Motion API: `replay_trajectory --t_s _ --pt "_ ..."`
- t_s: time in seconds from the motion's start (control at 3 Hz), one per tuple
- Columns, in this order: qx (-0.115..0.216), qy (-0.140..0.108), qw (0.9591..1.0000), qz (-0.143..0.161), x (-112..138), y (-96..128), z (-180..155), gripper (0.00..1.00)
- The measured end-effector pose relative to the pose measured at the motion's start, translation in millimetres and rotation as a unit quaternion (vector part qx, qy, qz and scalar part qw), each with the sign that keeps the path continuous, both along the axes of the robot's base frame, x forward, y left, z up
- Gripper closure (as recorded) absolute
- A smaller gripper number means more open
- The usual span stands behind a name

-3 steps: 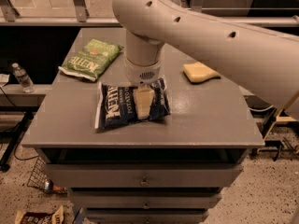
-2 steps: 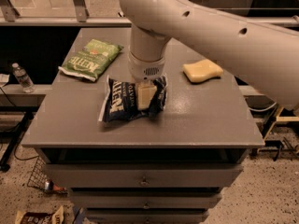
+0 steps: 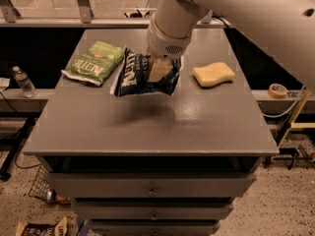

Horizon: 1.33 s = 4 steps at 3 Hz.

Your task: Move blue chip bag near green jalapeno chip bag

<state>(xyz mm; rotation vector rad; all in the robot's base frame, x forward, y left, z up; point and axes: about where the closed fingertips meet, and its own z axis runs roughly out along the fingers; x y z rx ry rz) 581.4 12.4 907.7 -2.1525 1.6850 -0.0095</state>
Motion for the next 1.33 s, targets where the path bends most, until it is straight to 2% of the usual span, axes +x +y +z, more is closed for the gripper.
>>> replay_trajectory --t_s 0.33,0.67,1.0,1.33 --pt "0.000 0.000 1.0000 0.000 0 0 0 1.00" --pt "0.004 -0.016 0.9998 0.005 13 5 2 1.00" --pt "0.016 -0.065 0.9975 0.020 45 15 20 1.00" --pt "0.032 -0.112 0.9927 0.031 76 29 37 1.00"
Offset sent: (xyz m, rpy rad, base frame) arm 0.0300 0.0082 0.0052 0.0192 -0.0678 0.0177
